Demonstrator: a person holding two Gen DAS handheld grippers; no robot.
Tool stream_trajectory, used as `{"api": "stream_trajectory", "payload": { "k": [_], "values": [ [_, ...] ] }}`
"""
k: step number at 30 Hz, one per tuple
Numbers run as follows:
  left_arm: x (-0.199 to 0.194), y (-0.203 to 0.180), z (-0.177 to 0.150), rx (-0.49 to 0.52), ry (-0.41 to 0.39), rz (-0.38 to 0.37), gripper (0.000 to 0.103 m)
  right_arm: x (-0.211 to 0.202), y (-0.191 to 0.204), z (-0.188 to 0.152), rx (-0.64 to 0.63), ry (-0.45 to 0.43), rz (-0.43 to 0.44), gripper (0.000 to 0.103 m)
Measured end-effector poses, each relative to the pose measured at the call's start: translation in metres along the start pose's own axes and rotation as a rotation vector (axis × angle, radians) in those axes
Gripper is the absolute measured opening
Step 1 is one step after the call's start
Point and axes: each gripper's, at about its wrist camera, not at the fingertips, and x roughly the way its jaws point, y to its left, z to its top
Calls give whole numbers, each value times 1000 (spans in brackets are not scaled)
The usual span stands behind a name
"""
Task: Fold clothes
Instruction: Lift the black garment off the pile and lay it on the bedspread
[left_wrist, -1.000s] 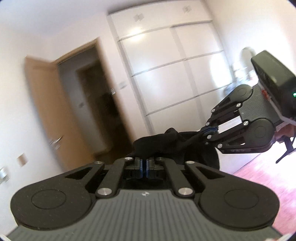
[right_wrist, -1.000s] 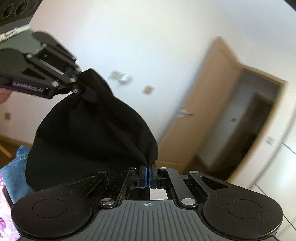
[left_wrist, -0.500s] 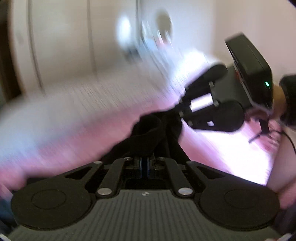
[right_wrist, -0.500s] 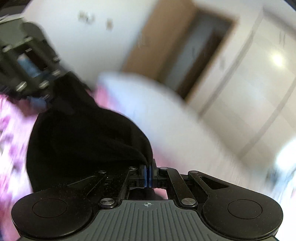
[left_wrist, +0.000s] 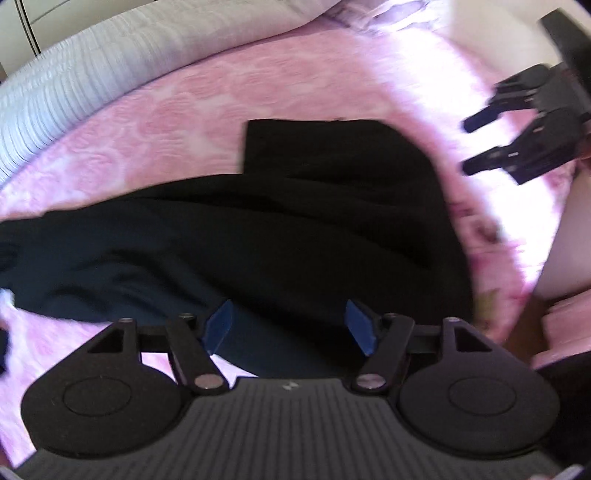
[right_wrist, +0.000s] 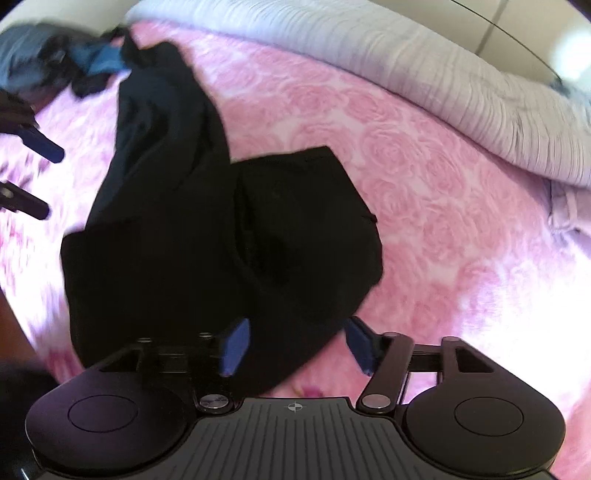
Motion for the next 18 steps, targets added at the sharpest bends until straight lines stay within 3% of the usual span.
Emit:
{"api": "stream_trajectory", "payload": {
  "k": [2,10,12,18],
  "values": [
    [15,13,7,32,-7,20,67,7,-1,18,36,12,11,64],
    [83,94,54,330,-46,64,69,76,1,61,-12,50,12,65],
    [101,117,70,374,-49,75,69,93,-10,82,-59,48,10,66],
    [134,143,76,418,-5,-29,69,137,-4,121,-323,53,34,66]
  ]
}}
